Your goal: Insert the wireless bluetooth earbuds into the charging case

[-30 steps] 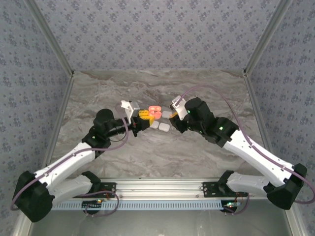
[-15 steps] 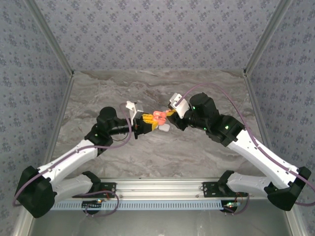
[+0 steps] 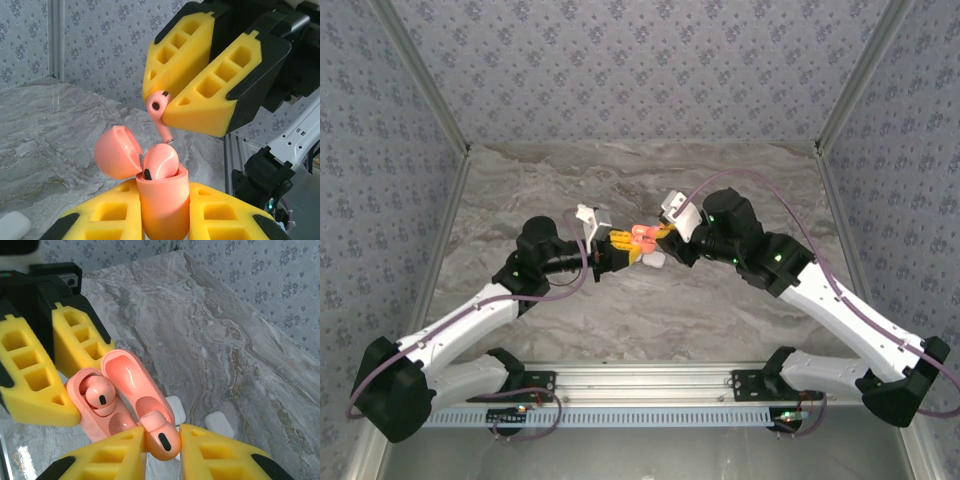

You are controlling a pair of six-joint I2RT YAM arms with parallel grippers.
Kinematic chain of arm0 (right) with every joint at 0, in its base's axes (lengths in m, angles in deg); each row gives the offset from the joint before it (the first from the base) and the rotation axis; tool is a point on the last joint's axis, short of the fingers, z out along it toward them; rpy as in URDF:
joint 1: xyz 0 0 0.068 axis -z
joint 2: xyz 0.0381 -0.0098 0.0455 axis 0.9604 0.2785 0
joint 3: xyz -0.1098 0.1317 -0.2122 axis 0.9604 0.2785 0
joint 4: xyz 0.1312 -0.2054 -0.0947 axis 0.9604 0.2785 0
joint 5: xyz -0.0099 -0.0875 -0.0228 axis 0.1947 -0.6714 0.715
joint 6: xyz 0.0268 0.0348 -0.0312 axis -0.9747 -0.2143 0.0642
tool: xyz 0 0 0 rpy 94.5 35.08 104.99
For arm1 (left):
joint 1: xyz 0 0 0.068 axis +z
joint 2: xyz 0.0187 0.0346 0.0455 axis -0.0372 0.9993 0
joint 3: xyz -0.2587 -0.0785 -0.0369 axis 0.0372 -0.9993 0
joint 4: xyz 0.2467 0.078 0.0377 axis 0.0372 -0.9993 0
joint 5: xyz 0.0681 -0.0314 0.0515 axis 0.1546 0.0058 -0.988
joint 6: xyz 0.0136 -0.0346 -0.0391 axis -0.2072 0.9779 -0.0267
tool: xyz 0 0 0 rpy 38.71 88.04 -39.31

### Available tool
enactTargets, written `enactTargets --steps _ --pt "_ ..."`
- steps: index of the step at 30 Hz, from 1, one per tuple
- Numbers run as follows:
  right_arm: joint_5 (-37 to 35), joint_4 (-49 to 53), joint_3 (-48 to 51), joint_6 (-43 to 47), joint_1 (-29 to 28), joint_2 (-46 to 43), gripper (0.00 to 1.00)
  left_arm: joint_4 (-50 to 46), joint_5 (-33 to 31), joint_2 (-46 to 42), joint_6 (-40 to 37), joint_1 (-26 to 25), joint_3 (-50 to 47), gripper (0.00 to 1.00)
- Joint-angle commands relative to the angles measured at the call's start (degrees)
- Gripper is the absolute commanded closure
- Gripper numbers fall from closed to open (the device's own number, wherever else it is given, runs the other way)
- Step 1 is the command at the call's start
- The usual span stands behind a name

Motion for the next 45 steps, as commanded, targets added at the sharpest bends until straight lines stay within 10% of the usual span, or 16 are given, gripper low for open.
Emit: enactTargets --steps 1,30,45 --pt "-1.72 0.85 -0.09 1.26 -0.22 0.79 0.75 2.5 0.92 -0.02 0.45 -0.11 2.26 1.0" --pt "15.82 2.75 2.02 3.22 2.34 -0.63 0.72 9.08 1.36 0.16 1.69 -0.11 0.99 1.0" --pt "32.36 -1.89 -0.4 -3.29 15.08 -5.4 0.35 12.52 -0.03 -1.58 1.16 -0.36 -1.4 1.0"
